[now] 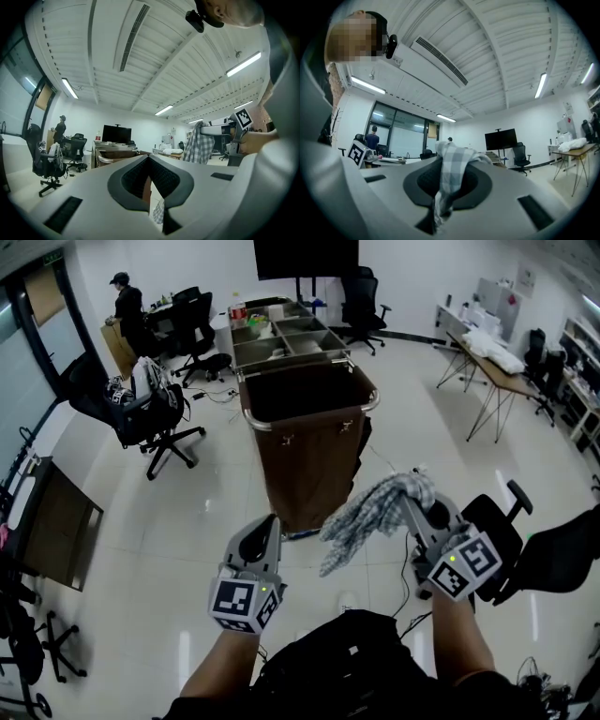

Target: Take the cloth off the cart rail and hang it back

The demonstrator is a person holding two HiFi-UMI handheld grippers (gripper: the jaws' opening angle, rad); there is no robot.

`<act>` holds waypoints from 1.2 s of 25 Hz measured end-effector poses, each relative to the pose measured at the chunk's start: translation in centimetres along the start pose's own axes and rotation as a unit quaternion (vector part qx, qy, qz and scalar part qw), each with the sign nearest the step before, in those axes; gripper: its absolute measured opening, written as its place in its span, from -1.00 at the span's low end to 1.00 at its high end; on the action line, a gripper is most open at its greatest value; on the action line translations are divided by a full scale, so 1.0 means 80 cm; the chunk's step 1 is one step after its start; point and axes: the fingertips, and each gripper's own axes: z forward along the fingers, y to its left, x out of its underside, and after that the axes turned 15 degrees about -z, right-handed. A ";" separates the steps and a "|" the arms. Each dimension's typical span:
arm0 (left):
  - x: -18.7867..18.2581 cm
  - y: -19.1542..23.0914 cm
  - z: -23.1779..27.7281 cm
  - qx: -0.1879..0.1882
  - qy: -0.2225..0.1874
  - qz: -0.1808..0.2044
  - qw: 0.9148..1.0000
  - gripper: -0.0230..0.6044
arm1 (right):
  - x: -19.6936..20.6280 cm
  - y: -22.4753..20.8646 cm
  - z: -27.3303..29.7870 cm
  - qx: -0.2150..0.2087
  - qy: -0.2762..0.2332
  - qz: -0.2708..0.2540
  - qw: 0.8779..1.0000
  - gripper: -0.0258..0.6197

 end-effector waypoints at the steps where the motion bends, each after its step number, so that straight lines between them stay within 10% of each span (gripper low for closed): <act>1: -0.002 0.004 -0.001 -0.003 -0.001 0.001 1.000 -0.93 | -0.005 0.001 0.003 -0.005 -0.002 -0.001 1.000 -0.79; 30: -0.138 0.133 0.154 -0.092 -0.080 0.029 0.992 -0.93 | -0.063 -0.122 0.320 -0.133 -0.046 -0.052 0.989 -0.79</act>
